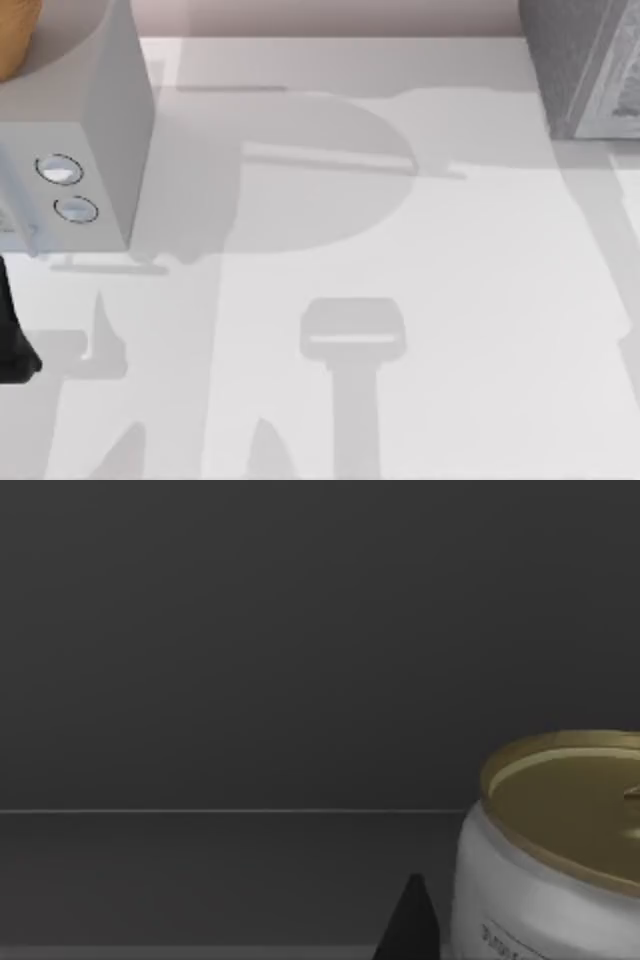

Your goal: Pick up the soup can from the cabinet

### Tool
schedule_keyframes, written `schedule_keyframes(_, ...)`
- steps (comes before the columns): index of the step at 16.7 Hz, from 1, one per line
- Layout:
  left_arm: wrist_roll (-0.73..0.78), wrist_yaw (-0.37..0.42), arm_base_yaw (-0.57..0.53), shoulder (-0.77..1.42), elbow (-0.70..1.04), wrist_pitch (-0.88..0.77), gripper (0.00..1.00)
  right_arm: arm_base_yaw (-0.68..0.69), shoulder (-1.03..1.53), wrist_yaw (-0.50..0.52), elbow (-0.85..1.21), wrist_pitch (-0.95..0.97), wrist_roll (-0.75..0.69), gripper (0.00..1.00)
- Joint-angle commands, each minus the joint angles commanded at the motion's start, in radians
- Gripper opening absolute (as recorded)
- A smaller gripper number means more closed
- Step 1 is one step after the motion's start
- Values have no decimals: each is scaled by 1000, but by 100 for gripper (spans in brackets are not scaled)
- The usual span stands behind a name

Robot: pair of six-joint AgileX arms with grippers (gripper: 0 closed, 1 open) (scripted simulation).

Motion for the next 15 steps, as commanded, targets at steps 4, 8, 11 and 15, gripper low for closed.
schedule_keyframes(4, 0, 0, 0, 0, 0, 0, 100, 1, -1, 0, 0, 0, 1, 0)
schedule_keyframes(8, 0, 0, 0, 0, 0, 0, 100, 24, -71, 23, 5, -72, 1, 0)
schedule_keyframes(11, 0, 0, 0, 0, 0, 0, 100, 67, -199, 61, 16, -217, 0, 0)
schedule_keyframes(15, 0, 0, 0, 0, 0, 0, 100, 122, -371, 114, 30, -406, -1, 0)
